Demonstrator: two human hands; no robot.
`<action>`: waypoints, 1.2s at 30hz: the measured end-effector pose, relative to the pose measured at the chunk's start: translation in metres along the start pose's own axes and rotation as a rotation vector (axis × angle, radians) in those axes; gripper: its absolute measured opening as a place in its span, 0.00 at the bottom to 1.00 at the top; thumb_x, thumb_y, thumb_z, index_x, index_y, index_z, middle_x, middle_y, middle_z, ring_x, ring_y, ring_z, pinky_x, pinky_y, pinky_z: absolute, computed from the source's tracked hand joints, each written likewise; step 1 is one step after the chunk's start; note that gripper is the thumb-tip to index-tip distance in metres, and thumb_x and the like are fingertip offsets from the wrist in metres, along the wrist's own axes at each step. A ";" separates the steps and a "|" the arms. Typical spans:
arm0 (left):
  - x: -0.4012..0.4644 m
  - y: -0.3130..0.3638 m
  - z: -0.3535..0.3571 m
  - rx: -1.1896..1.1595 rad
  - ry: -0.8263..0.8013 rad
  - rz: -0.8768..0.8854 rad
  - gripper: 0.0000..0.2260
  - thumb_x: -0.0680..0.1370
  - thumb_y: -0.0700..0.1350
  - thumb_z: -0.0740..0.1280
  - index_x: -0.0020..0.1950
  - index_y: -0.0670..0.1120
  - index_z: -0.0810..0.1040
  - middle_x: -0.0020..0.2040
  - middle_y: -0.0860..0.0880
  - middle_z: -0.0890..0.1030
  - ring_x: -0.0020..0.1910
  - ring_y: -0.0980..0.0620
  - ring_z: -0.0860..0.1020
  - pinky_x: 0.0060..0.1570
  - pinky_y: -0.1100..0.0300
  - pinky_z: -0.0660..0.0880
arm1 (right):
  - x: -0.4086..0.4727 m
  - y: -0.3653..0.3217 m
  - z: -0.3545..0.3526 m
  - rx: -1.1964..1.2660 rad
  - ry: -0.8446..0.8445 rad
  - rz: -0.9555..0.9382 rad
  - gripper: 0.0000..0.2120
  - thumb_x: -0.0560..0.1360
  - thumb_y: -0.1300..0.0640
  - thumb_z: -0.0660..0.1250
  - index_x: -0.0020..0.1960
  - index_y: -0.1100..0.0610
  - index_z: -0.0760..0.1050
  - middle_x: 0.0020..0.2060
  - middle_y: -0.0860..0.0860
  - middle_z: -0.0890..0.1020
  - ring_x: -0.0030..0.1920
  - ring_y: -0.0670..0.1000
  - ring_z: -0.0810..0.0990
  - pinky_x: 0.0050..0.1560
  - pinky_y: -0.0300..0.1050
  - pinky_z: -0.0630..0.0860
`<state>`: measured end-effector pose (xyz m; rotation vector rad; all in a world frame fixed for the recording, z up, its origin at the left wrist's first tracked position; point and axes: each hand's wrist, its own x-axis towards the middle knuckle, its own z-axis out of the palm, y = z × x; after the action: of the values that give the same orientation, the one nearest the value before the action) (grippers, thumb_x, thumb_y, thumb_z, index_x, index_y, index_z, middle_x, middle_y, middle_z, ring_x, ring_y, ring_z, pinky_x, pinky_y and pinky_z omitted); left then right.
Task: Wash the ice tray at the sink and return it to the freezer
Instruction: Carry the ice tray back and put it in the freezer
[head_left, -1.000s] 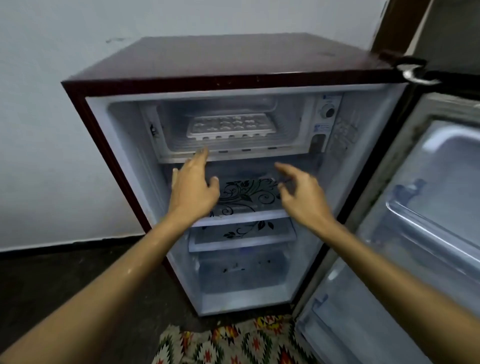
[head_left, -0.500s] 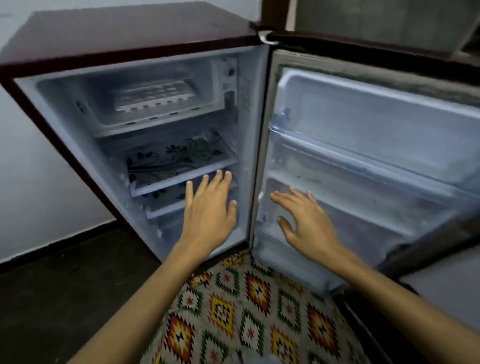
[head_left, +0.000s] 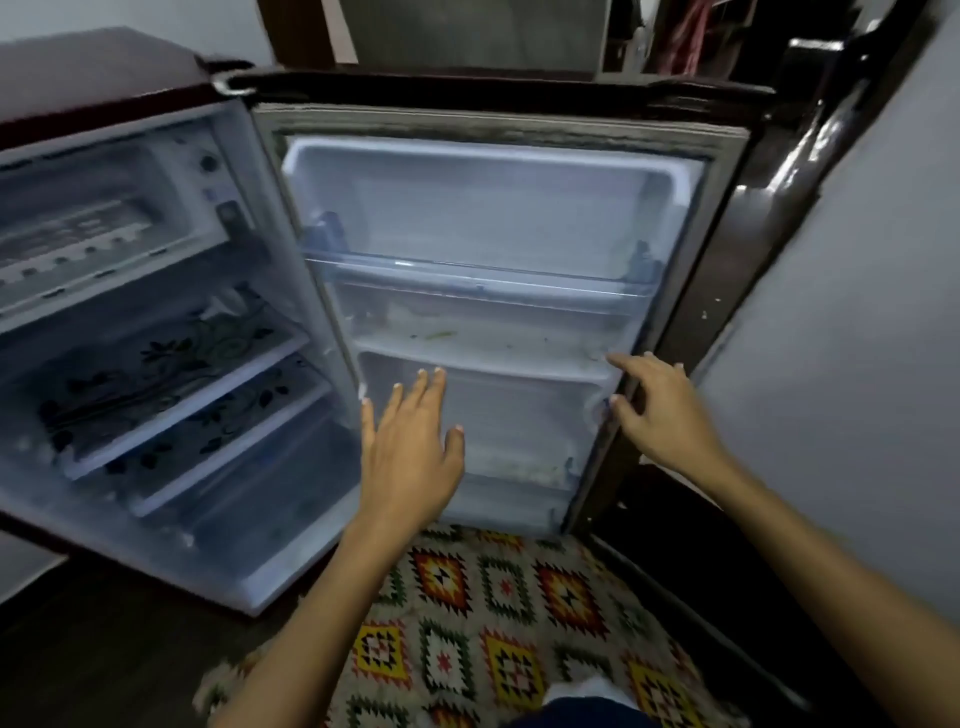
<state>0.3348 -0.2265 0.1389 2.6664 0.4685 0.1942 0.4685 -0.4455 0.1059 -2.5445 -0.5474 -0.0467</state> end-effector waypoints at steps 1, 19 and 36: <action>0.002 0.010 0.005 -0.008 0.000 -0.008 0.27 0.81 0.49 0.58 0.78 0.49 0.51 0.78 0.50 0.54 0.77 0.48 0.52 0.74 0.48 0.41 | 0.006 0.011 -0.006 0.007 0.004 0.011 0.24 0.74 0.61 0.65 0.69 0.55 0.69 0.66 0.54 0.74 0.70 0.56 0.67 0.72 0.59 0.55; 0.008 0.127 0.059 -0.030 0.123 -0.237 0.27 0.80 0.48 0.59 0.78 0.48 0.54 0.77 0.50 0.57 0.77 0.47 0.54 0.73 0.47 0.41 | 0.120 0.095 -0.045 0.516 -0.181 0.212 0.55 0.68 0.57 0.75 0.76 0.57 0.36 0.77 0.55 0.50 0.75 0.54 0.55 0.72 0.47 0.57; -0.028 0.143 0.081 -0.046 0.168 -0.371 0.27 0.80 0.48 0.60 0.77 0.48 0.55 0.77 0.49 0.58 0.76 0.47 0.56 0.73 0.46 0.42 | 0.040 0.080 -0.051 0.498 -0.381 0.074 0.58 0.68 0.55 0.76 0.75 0.52 0.30 0.76 0.53 0.38 0.76 0.53 0.47 0.72 0.46 0.52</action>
<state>0.3675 -0.3893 0.1263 2.4732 0.9859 0.3121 0.5403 -0.5185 0.1157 -2.0834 -0.5257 0.5433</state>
